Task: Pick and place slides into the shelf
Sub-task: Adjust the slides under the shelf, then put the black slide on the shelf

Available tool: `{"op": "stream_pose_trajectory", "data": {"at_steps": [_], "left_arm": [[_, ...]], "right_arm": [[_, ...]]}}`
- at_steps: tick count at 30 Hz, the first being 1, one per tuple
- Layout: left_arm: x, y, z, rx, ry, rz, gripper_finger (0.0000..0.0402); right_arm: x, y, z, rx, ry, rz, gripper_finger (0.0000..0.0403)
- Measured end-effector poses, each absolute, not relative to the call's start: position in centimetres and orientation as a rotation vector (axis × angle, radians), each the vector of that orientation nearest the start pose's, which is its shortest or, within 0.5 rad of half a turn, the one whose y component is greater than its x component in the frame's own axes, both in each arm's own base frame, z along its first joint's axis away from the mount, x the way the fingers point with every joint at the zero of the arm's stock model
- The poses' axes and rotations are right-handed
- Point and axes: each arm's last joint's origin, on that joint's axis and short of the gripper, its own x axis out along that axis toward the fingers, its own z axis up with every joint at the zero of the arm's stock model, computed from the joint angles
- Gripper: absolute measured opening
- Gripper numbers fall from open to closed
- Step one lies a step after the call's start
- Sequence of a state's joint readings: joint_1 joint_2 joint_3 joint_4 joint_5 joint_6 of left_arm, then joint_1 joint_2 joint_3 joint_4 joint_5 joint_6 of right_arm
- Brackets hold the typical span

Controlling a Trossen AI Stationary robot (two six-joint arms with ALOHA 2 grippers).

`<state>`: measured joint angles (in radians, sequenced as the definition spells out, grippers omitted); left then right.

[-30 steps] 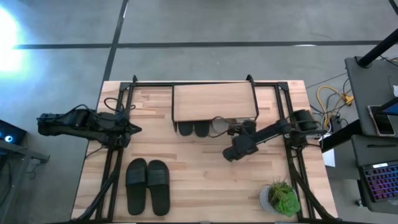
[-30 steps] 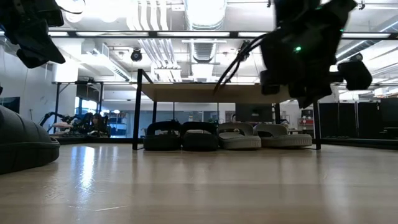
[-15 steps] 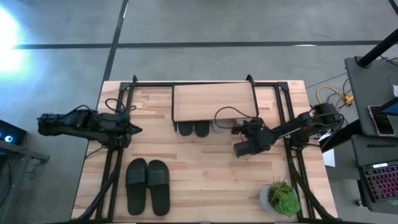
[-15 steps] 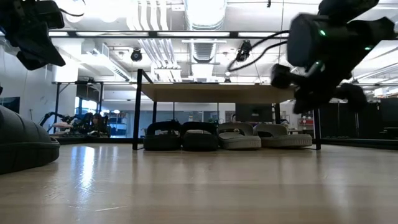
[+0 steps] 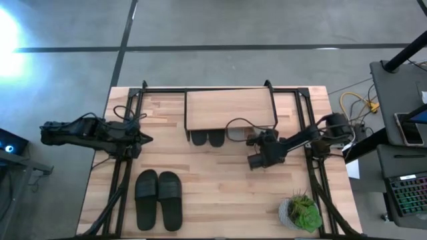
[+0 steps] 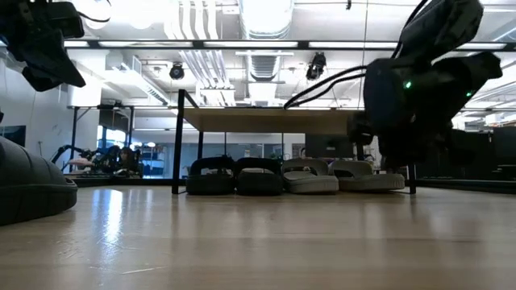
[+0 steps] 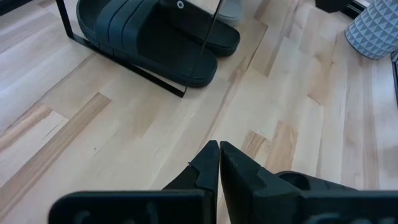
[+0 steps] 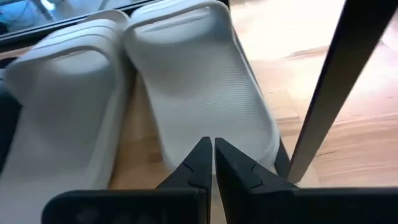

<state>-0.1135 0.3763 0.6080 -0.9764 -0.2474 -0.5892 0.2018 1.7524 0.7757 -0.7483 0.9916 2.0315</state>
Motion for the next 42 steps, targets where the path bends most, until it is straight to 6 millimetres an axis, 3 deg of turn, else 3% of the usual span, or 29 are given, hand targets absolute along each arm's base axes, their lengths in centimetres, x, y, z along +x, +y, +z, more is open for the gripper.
{"op": "stream_pose_trajectory", "data": {"at_steps": [16,26,37,42], "left_arm": [[7.2,-0.1,24.9,-0.428,0.654,0.337,0.0],[7.2,-0.1,25.0,-0.419,0.655,0.333,0.0],[7.2,-0.1,25.0,-0.415,0.656,0.323,0.0],[7.2,-0.1,25.0,-0.415,0.657,0.322,0.0]], "right_arm": [[25.0,-0.3,10.6,0.581,0.315,-1.587,0.0013],[26.1,-0.3,9.0,0.597,0.403,-1.547,0.0013],[29.7,0.2,11.1,0.601,0.483,-1.423,0.0013],[29.7,0.3,11.7,0.597,0.48,-1.457,0.0013]]}}
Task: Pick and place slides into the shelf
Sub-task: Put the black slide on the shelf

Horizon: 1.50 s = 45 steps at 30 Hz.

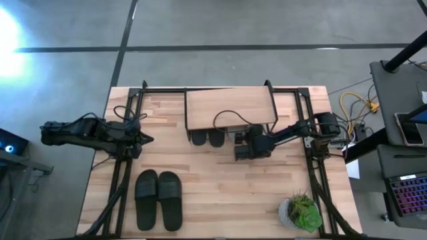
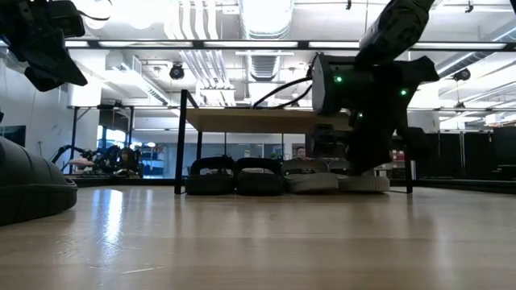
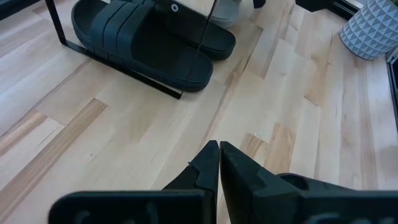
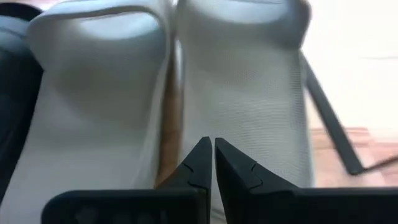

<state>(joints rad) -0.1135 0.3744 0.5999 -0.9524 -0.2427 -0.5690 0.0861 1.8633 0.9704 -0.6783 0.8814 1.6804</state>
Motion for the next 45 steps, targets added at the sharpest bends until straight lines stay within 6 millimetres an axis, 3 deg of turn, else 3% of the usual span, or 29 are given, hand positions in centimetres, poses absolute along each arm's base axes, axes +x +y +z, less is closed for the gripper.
{"op": "stream_pose_trajectory", "data": {"at_steps": [6,10,13,17,21,26,29,36,40,45], "left_arm": [[7.2,-0.1,25.0,-0.415,0.658,0.319,0.0],[7.2,-0.1,25.0,-0.415,0.658,0.319,0.0],[7.2,-0.1,25.0,-0.414,0.658,0.318,0.0],[7.2,-0.1,25.0,-0.414,0.659,0.318,0.0],[7.2,-0.1,25.0,-0.414,0.659,0.318,0.0],[7.3,-0.2,25.0,-0.42,0.652,0.309,0.0],[7.8,-0.4,25.5,-0.464,0.607,0.217,0.0],[9.2,-1.0,28.2,-0.525,0.34,-0.015,0.0],[9.2,-1.2,29.7,-0.564,0.281,-0.092,0.0],[9.5,-1.9,32.5,-0.578,0.27,-0.301,0.0]], "right_arm": [[29.9,2.2,12.9,0.615,0.465,-1.459,0.0013],[31.0,4.5,15.1,0.619,0.46,-1.404,0.0013],[32.7,7.5,17.6,0.599,0.551,-1.234,0.0013],[35.0,12.2,21.4,0.707,0.624,-0.927,0.0013],[36.6,14.5,24.8,0.779,0.591,-0.726,0.0021],[38.8,15.8,26.7,0.683,0.652,-0.554,0.0079],[40.5,16.8,27.1,0.595,0.723,-0.455,0.0129],[43.2,18.4,28.6,0.504,0.71,-0.453,0.0195],[43.0,19.7,29.8,0.365,0.758,-0.411,0.0198],[39.9,21.6,31.6,0.298,0.748,-0.533,0.0197]]}}
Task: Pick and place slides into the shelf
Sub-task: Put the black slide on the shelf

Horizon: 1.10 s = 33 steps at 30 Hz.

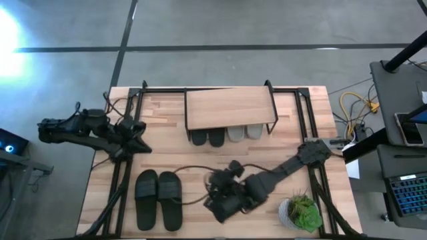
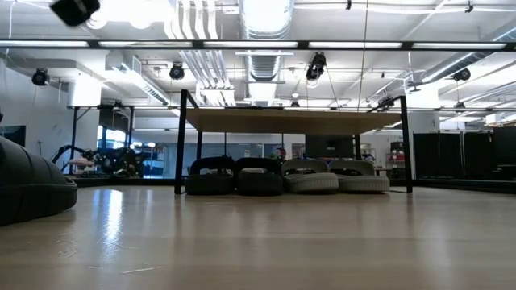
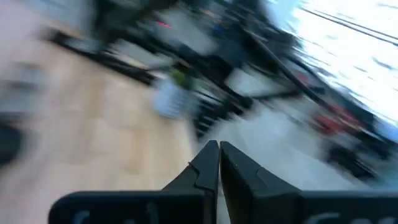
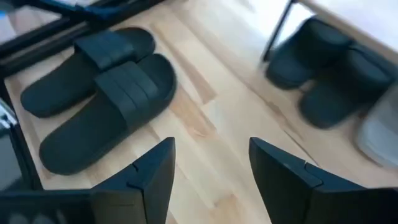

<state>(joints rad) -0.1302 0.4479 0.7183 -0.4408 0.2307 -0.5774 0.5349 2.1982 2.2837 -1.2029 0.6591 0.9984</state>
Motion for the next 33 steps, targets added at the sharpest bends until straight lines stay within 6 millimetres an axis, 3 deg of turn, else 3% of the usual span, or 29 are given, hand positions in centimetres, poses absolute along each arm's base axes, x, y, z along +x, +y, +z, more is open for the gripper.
{"op": "stream_pose_trajectory", "data": {"at_steps": [4,7,12,15,19,28,33], "left_arm": [[10.9,-2.8,33.8,-0.607,0.348,-0.449,0.0],[12.1,-4.4,32.5,-0.612,0.596,-0.475,0.0],[12.7,-8.1,30.6,-0.357,1.025,-0.296,0.0],[13.1,-10.7,30.8,-0.163,1.102,-0.15,0.0],[13.1,-13.6,30.8,-0.041,1.161,0.011,0.0],[12.1,-21.5,27.2,0.024,1.373,0.142,0.0003],[11.6,-24.0,25.6,0.035,1.42,0.206,0.0049]], "right_arm": [[37.0,23.3,32.5,0.322,0.742,-0.602,0.0196],[35.0,24.3,31.7,0.314,0.791,-0.665,0.0196],[32.7,25.9,30.1,0.346,0.805,-0.759,0.0196],[32.0,26.6,29.5,0.361,0.798,-0.769,0.0196],[31.8,26.8,28.7,0.352,0.802,-0.787,0.0196],[31.7,26.7,28.2,0.304,0.844,-0.774,0.0196],[31.6,26.6,28.7,0.276,0.841,-0.754,0.0196]]}}
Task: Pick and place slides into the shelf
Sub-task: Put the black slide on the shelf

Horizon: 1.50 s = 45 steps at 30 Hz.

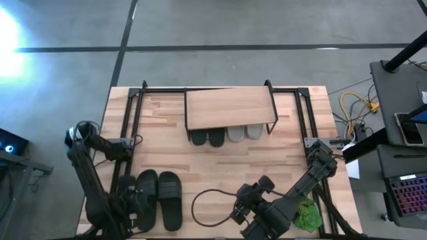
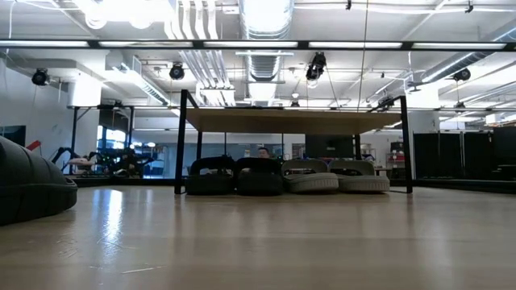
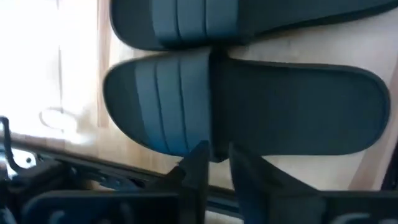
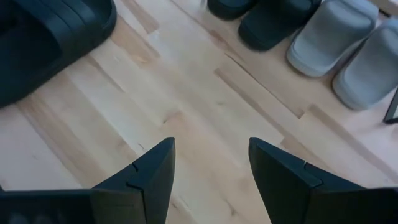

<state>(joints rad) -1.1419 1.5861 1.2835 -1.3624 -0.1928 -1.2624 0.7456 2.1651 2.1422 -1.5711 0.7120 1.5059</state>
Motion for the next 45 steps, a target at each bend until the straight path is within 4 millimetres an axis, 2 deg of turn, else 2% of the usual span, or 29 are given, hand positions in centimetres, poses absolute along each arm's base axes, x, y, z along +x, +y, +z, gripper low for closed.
{"op": "stream_pose_trajectory", "data": {"at_steps": [4,10,17,22,27,30,35,37,41,45], "left_arm": [[11.8,-25.2,24.0,0.005,1.413,0.291,0.0116],[12.6,-26.4,20.9,0.129,1.36,0.382,0.02],[12.7,-26.6,17.9,0.21,1.366,0.553,0.0219],[12.8,-26.2,16.8,0.301,1.343,0.635,0.0219],[12.5,-24.8,15.8,0.397,1.335,0.723,0.0184],[12.3,-24.2,15.0,0.436,1.353,0.704,0.0133],[12.0,-23.3,14.3,0.502,1.372,0.705,0.0025],[11.9,-23.0,14.2,0.495,1.366,0.711,0.0009],[11.7,-22.4,15.5,0.45,1.35,0.703,0.0003],[11.4,-21.0,19.6,0.392,1.282,0.682,0.0002]], "right_arm": [[31.6,26.4,28.6,0.226,0.854,-0.739,0.0196],[31.4,26.3,28.6,0.225,0.864,-0.74,0.0196],[31.4,26.2,28.7,0.234,0.867,-0.743,0.0196],[31.8,25.7,28.6,0.243,0.872,-0.756,0.0196],[32.3,25.1,28.6,0.257,0.875,-0.775,0.0196],[32.5,24.8,28.6,0.269,0.892,-0.781,0.0196],[32.7,24.5,28.7,0.273,0.875,-0.793,0.0196],[32.7,24.4,28.9,0.285,0.823,-0.811,0.0195],[32.3,23.8,30.3,0.341,0.671,-0.849,0.0183],[31.6,22.9,32.3,0.369,0.546,-0.854,0.0165]]}}
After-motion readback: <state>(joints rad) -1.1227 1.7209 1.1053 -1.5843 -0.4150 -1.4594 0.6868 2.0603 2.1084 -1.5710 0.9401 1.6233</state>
